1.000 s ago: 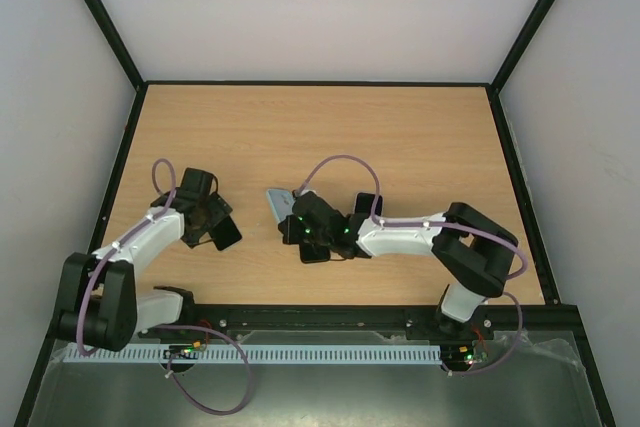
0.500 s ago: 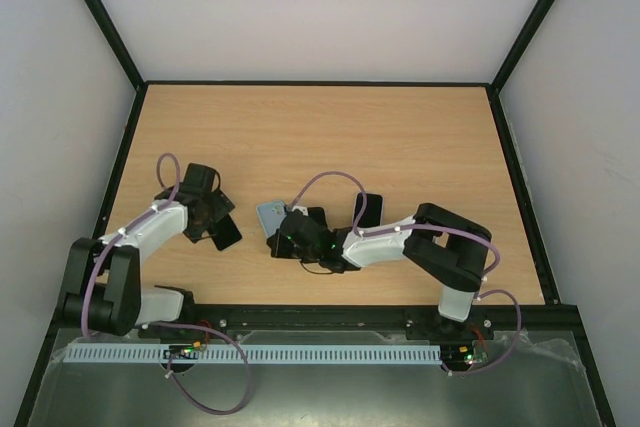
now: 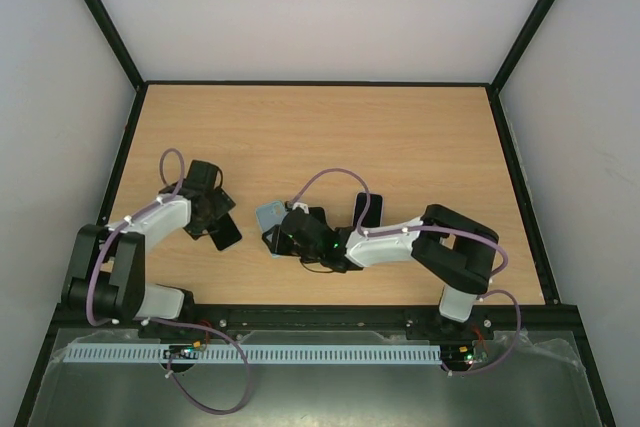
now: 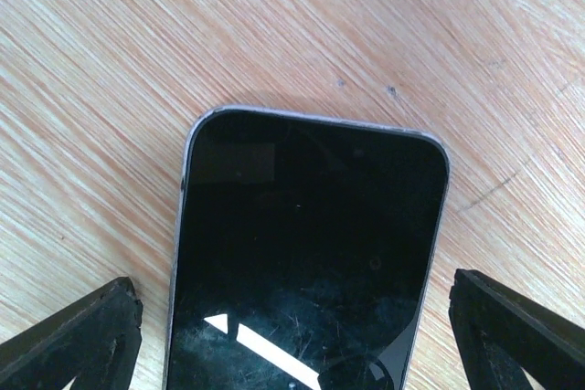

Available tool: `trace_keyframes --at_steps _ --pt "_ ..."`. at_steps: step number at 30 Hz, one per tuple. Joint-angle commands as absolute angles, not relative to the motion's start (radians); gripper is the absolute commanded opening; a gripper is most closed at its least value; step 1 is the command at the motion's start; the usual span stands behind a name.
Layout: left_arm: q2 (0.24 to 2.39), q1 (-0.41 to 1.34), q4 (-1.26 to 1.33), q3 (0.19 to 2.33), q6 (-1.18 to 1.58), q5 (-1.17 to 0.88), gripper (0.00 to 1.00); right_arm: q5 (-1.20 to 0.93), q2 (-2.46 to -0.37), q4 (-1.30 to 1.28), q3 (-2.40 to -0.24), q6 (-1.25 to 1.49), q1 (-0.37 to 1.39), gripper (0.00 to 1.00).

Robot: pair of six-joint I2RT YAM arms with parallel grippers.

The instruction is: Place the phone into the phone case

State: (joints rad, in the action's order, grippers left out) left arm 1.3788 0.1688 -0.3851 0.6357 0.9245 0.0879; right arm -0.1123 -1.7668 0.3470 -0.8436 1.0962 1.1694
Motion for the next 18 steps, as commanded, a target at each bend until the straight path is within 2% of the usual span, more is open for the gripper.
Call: trace_keyframes --at_steps 1,11,18 --pt "1.416 0.165 -0.388 0.633 0.934 0.094 0.91 -0.07 -1.728 0.325 -0.834 1.056 1.175 0.31" --pt "1.461 0.171 -0.376 0.608 0.958 0.107 0.86 -0.032 -1.681 0.286 -0.805 1.013 1.175 0.39" --pt "1.457 0.172 -0.365 0.588 0.967 0.094 0.7 0.021 -1.634 0.266 -0.778 1.012 1.175 0.43"
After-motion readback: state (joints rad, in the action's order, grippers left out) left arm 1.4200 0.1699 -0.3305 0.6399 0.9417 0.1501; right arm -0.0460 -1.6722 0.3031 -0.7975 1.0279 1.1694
